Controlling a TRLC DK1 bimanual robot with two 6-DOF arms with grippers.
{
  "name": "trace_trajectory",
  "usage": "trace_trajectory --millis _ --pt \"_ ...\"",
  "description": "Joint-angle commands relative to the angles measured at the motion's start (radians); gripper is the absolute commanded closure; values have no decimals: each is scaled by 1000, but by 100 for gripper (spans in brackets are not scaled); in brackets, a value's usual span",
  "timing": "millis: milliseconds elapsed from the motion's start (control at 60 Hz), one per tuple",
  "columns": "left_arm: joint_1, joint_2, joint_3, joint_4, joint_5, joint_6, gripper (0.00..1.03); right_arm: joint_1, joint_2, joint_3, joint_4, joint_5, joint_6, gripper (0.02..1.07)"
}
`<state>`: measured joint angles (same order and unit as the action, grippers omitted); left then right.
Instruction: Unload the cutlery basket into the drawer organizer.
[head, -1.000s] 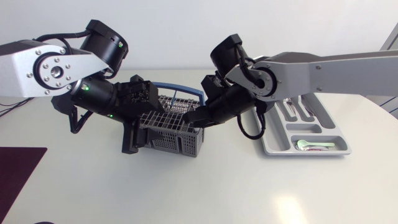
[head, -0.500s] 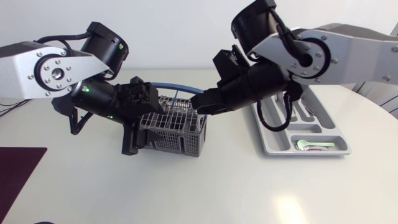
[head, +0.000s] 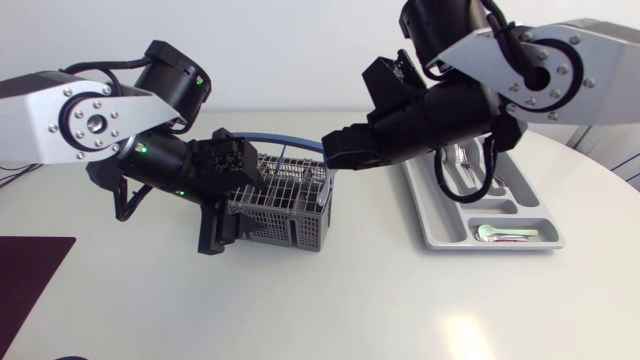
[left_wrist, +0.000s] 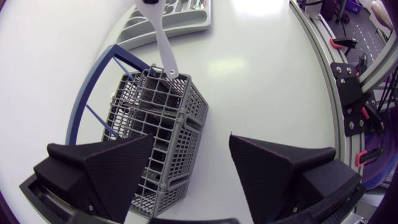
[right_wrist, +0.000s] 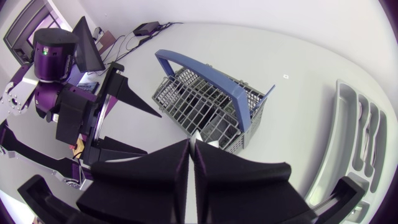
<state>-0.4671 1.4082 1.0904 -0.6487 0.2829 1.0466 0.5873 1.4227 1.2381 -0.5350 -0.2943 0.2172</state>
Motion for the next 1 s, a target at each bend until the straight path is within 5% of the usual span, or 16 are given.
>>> trace_trajectory --millis 0,467,600,983 --pt "-4 12 -34 -6 9 -19 14 -21 -39 35 -11 -3 25 102" --pt "16 -5 -30 -11 9 -19 14 -437 -168 41 -284 -57 -242 102" --pt "25 -2 -29 -11 9 -19 14 -531 -154 -32 -280 47 -351 102" --pt "28 -12 -41 -17 9 -19 14 -569 -120 -356 -8 494 -535 102"
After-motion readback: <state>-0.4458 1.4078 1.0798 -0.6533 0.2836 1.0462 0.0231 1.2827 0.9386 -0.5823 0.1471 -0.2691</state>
